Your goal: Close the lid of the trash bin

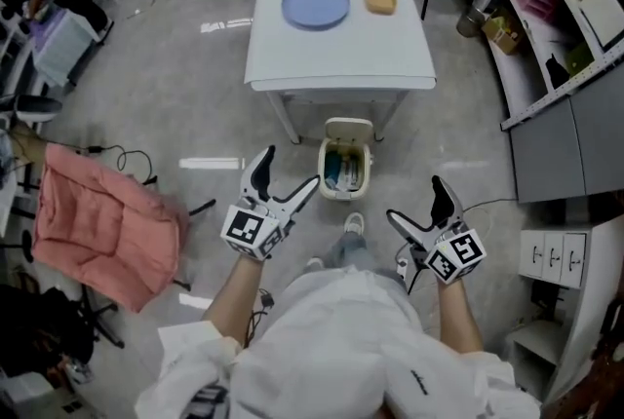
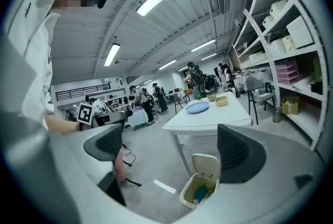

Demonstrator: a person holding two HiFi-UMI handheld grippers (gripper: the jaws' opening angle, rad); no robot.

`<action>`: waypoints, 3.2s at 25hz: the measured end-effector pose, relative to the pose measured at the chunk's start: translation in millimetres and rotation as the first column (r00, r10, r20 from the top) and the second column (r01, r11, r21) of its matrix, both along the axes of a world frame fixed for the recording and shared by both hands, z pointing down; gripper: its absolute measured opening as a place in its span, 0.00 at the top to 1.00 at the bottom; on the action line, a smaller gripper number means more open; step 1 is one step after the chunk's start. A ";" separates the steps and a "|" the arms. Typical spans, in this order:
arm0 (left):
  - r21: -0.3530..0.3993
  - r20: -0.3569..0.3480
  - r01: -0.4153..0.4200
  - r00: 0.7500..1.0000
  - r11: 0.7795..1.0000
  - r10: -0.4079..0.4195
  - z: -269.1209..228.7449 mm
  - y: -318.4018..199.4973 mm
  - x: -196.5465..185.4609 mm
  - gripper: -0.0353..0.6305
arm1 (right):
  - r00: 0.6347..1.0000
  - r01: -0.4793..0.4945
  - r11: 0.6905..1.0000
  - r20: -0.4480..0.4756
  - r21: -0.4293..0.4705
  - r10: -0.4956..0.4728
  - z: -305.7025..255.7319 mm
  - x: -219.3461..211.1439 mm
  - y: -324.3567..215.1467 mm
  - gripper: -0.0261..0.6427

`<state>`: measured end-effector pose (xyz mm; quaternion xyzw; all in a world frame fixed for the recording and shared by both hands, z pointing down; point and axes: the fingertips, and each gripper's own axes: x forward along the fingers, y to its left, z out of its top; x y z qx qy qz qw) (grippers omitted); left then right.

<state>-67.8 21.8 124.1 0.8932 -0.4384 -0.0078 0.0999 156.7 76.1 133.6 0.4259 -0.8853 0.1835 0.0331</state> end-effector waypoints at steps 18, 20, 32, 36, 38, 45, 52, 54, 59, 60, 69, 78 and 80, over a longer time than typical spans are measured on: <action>-0.073 0.150 -0.014 0.988 0.997 0.025 80.2 -106.4 53.2 0.28 | 0.976 0.213 0.973 -0.035 -0.088 -0.217 83.0 5.5 -133.7 0.11; -0.074 0.157 -0.034 0.987 0.997 0.045 98.5 -117.5 53.4 0.28 | 0.976 0.210 0.973 -0.043 -0.094 -0.215 99.0 -0.1 -146.1 0.11; -0.095 0.198 -0.097 0.974 0.991 0.114 203.9 -168.6 48.4 0.28 | 0.967 0.179 0.981 -0.170 -0.070 -0.188 191.8 -21.1 -202.3 0.11; -0.120 0.193 -0.095 0.974 0.988 0.117 239.3 -175.5 48.4 0.28 | 0.967 0.171 0.983 -0.178 -0.072 -0.181 221.5 -19.5 -217.1 0.11; -0.129 0.187 -0.091 0.976 0.988 0.114 259.0 -179.5 47.3 0.29 | 0.964 0.170 0.982 -0.194 -0.077 -0.182 241.1 -18.8 -223.2 0.11; -0.125 0.189 -0.089 0.975 0.988 0.112 316.3 -195.1 48.8 0.29 | 0.956 0.175 0.980 -0.221 -0.090 -0.191 297.4 -21.6 -242.4 0.12; -0.130 0.196 -0.086 0.974 0.988 0.110 367.1 -206.7 52.2 0.34 | 0.964 0.156 0.983 -0.203 -0.097 -0.173 344.8 -24.0 -258.1 0.16; -0.125 0.206 -0.079 0.973 0.989 0.104 379.4 -209.7 52.1 0.43 | 0.963 0.161 0.982 -0.202 -0.098 -0.178 356.9 -27.6 -260.0 0.17; -0.126 0.212 -0.060 0.974 0.990 0.086 403.5 -218.4 52.2 0.49 | 0.957 0.167 0.981 -0.221 -0.101 -0.186 384.9 -34.2 -262.4 0.19; -0.127 0.216 -0.057 0.973 0.990 0.084 407.7 -220.7 52.2 0.51 | 0.958 0.160 0.982 -0.223 -0.099 -0.178 389.3 -33.8 -264.0 0.21; -0.122 0.251 -0.078 0.962 0.989 0.107 434.5 -236.4 59.3 0.60 | 0.965 0.088 0.992 -0.241 -0.089 -0.107 418.2 -24.2 -287.5 0.33; -0.116 0.288 -0.072 0.952 0.991 0.104 449.1 -246.1 61.5 0.69 | 0.951 0.072 0.994 -0.295 -0.086 -0.095 437.9 -18.7 -298.4 0.45; -0.112 0.291 -0.070 0.951 0.991 0.100 449.7 -247.6 62.7 0.72 | 0.948 0.060 0.995 -0.306 -0.083 -0.082 440.0 -14.4 -300.2 0.49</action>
